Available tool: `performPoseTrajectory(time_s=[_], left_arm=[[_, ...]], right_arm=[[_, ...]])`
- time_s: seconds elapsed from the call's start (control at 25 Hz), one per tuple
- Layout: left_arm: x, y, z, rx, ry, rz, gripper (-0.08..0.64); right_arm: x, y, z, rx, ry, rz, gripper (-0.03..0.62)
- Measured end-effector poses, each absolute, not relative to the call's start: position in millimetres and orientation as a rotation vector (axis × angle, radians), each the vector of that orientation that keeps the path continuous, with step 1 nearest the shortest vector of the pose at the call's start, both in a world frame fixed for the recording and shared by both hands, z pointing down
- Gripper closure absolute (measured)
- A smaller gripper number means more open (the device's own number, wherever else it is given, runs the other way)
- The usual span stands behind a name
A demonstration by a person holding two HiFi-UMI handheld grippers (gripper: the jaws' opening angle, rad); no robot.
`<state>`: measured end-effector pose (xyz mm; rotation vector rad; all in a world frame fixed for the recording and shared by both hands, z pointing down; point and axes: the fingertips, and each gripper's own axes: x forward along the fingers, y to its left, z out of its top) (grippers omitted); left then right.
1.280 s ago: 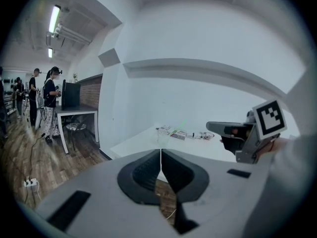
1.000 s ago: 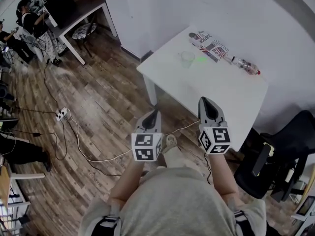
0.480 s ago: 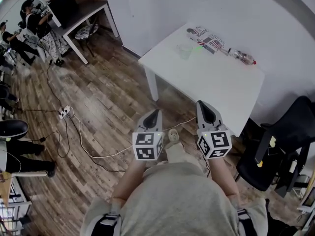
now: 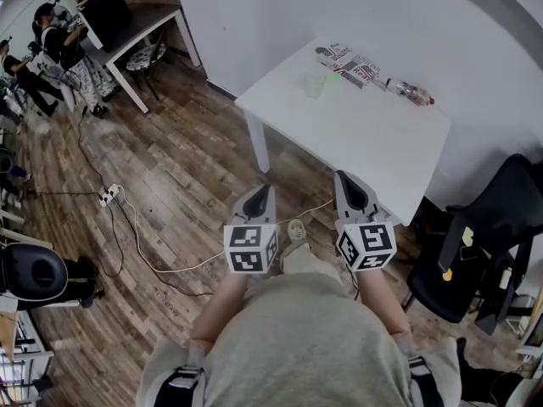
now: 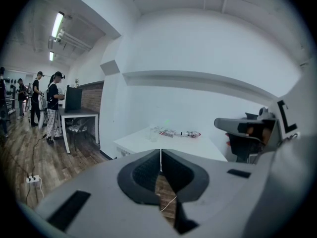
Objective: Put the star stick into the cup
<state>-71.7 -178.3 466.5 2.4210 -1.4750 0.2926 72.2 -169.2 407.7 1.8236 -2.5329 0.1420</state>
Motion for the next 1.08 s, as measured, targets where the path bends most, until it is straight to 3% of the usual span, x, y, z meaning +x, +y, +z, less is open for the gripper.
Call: performPoseTrajectory(time_s=[1.08], left_arm=[[-70,-185,467,2.436,-1.460,0.298,0.551]], right_arm=[[69,-176,406,1.803,-2.536,0.112,0.595]])
